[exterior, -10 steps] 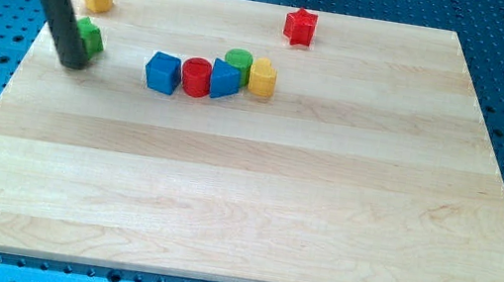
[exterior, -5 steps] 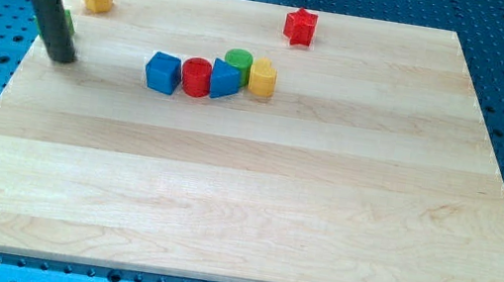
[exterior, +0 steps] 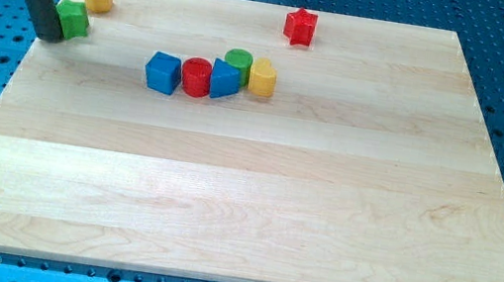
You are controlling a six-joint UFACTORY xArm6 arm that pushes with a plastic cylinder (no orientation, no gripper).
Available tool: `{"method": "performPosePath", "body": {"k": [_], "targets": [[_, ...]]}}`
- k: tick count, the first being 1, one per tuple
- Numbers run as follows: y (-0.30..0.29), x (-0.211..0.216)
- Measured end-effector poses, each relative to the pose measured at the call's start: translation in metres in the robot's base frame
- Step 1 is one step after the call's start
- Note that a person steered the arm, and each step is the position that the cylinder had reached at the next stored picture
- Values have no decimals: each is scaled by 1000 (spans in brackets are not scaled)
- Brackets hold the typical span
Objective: Move the green blocks below the hexagon
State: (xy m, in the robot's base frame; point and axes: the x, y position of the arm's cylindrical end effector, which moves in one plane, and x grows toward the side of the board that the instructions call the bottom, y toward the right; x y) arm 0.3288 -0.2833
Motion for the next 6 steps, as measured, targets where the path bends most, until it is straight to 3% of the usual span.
{"method": "performPosePath", "body": {"k": [2, 3, 6], "targets": [[-10, 1], [30, 5], [247, -17]]}}
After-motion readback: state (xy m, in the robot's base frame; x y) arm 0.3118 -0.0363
